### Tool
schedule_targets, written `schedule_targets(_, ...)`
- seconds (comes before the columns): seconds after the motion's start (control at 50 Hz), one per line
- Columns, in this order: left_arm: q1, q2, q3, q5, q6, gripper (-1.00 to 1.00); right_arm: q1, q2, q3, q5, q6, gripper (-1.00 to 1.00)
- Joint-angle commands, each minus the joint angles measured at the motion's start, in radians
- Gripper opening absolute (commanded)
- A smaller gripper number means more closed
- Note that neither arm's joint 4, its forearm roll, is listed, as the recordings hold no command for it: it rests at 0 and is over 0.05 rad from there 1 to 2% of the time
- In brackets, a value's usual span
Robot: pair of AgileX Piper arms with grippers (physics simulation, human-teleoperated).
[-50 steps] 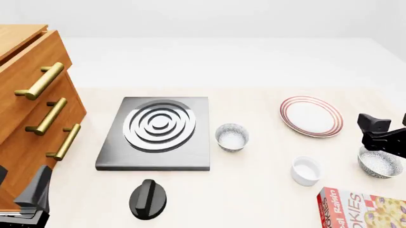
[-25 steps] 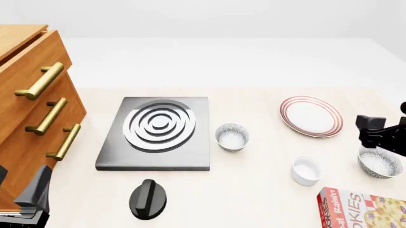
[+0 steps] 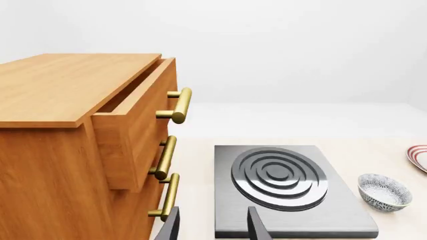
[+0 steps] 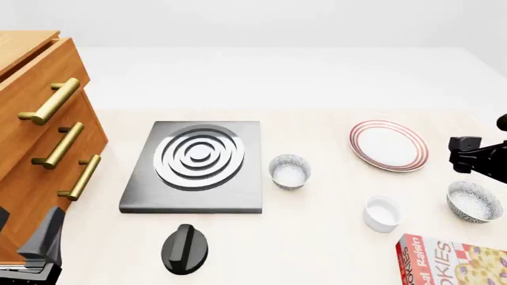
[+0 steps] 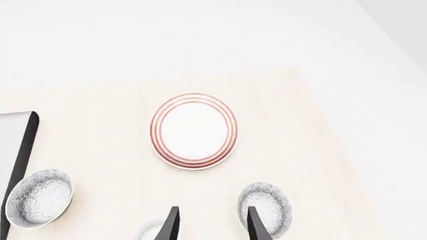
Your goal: Pick the akita bowl next to the plate and place it on the plate.
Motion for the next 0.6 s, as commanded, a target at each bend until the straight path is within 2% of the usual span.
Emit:
schedule_targets(0.02,0.0,0.0,0.0,0.0,0.0,1.0,-0.023,0.087,0.016,-0.072,-0.012,1.0)
schedule_targets(0.04,0.0,0.0,0.0,0.0,0.0,1.0,-0.027,0.093,0.016,-0.077,-0.012,1.0)
schedule_targets(0.06,0.0,0.0,0.0,0.0,0.0,1.0,-0.031,0.1,-0.024,-0.043,-0.017,1.0)
schedule_targets(0.08,0.0,0.0,0.0,0.0,0.0,1.0,-0.031,0.106,0.008,-0.079,-0.018,1.0)
schedule_targets(0.1,0.0,0.0,0.0,0.0,0.0,1.0,-0.03,0.108,0.003,-0.072,-0.017,1.0)
schedule_targets(0.16,0.0,0.0,0.0,0.0,0.0,1.0,-0.037,0.138,0.033,-0.127,-0.022,1.0)
schedule_targets(0.2,0.0,0.0,0.0,0.0,0.0,1.0,-0.038,0.137,-0.008,-0.086,-0.021,1.0)
schedule_targets(0.26,0.0,0.0,0.0,0.0,0.0,1.0,-0.041,0.166,0.038,-0.157,-0.022,1.0)
schedule_targets(0.38,0.0,0.0,0.0,0.0,0.0,1.0,-0.047,0.196,0.037,-0.18,-0.022,1.0)
schedule_targets(0.4,0.0,0.0,0.0,0.0,0.0,1.0,-0.049,0.191,0.014,-0.151,-0.023,1.0)
schedule_targets(0.42,0.0,0.0,0.0,0.0,0.0,1.0,-0.047,0.207,0.034,-0.182,-0.021,1.0)
schedule_targets(0.44,0.0,0.0,0.0,0.0,0.0,1.0,-0.047,0.201,0.017,-0.157,-0.022,1.0)
schedule_targets(0.46,0.0,0.0,0.0,0.0,0.0,1.0,-0.048,0.215,0.036,-0.19,-0.021,1.0)
schedule_targets(0.52,0.0,0.0,0.0,0.0,0.0,1.0,-0.048,0.218,0.029,-0.186,-0.018,1.0)
schedule_targets(0.56,0.0,0.0,0.0,0.0,0.0,1.0,-0.048,0.238,0.052,-0.226,-0.017,1.0)
schedule_targets(0.6,0.0,0.0,0.0,0.0,0.0,1.0,-0.046,0.238,0.021,-0.19,-0.021,1.0)
